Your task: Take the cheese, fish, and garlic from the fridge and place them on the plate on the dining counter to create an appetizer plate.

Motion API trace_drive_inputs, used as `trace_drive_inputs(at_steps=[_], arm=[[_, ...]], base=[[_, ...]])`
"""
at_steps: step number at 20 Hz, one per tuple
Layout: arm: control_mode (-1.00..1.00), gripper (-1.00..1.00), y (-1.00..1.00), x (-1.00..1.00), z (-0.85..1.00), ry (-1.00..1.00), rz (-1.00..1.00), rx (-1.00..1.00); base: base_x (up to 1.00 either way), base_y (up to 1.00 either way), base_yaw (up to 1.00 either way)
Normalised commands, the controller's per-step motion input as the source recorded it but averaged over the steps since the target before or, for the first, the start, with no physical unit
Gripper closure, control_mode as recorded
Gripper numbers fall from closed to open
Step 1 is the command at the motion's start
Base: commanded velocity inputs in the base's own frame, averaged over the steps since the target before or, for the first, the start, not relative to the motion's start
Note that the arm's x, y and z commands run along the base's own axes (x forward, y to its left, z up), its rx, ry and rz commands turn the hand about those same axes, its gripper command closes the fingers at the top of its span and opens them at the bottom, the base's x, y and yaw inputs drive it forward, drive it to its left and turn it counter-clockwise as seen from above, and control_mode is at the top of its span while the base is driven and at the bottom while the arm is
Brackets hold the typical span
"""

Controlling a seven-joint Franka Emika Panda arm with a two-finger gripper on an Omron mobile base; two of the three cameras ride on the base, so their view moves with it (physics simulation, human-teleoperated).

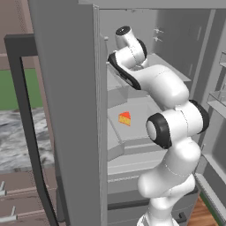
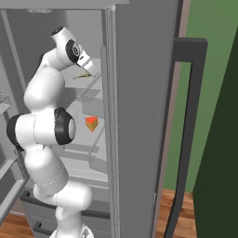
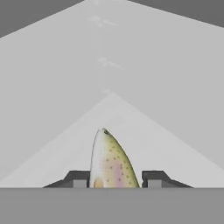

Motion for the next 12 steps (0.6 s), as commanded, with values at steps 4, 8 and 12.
trace_drive_inputs(at_steps=[4, 8, 12], arm=[[-1.00, 1.00, 0.00, 0.00, 0.00, 0.00, 0.00, 0.00], [-1.00, 1.00, -0.04, -0.08, 0.00, 0.00, 0.00, 0.00], [-1.00, 1.00, -0.10, -0.41, 0.00, -0.03, 0.00, 0.00]], base=[[0.00, 0.00, 0.00], [0.00, 0.00, 0.00], [0.00, 0.00, 0.00]])
